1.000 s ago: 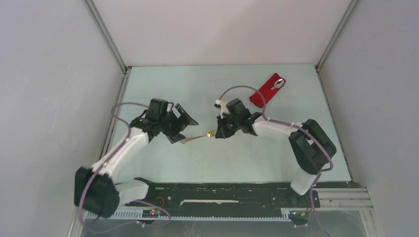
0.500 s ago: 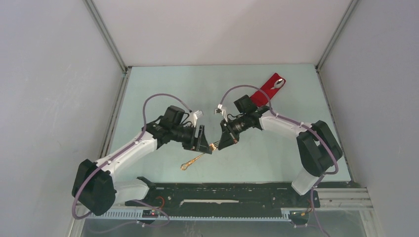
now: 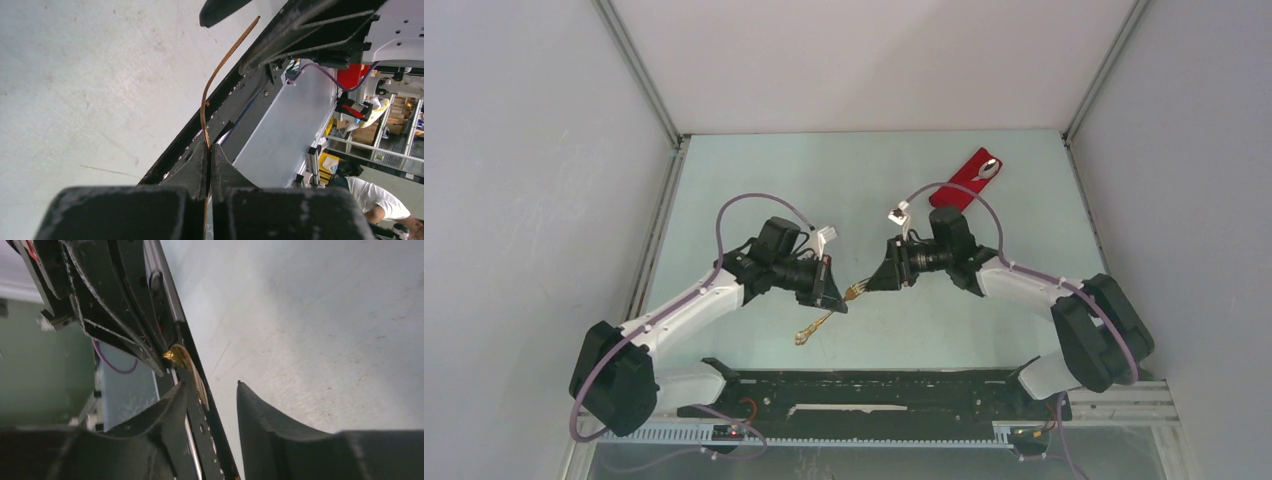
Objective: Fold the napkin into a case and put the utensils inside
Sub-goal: Pass from the right arm to the left, then pass from the left arm to the right
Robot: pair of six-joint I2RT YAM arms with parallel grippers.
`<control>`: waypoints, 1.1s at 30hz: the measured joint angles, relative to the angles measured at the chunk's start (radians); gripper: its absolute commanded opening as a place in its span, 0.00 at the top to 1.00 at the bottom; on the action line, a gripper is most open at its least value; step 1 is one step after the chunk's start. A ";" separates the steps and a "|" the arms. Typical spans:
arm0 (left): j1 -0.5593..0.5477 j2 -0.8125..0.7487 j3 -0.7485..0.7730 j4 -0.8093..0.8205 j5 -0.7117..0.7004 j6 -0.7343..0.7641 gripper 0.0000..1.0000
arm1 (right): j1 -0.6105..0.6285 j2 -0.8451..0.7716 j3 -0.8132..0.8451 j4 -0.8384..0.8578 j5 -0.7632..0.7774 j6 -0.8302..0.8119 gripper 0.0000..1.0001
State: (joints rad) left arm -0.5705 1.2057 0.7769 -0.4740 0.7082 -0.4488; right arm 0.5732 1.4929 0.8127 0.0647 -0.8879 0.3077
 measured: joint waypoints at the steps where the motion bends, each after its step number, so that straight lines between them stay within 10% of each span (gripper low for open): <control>1: 0.000 -0.007 -0.008 0.022 0.001 -0.021 1.00 | -0.007 -0.024 -0.055 0.101 0.011 0.087 0.49; 11: 0.000 -0.048 -0.043 0.160 0.002 -0.145 1.00 | -0.007 0.045 -0.236 0.746 0.058 0.562 0.65; 21: 0.002 -0.058 -0.121 0.294 0.004 -0.257 1.00 | -0.007 0.034 -0.289 0.890 0.121 0.623 0.57; 33: 0.023 -0.075 -0.130 0.397 0.016 -0.337 1.00 | -0.009 0.028 -0.311 0.947 0.137 0.649 0.83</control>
State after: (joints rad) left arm -0.5472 1.1309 0.6472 -0.0765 0.7238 -0.7856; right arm 0.5640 1.5208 0.5022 1.0119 -0.7509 0.9562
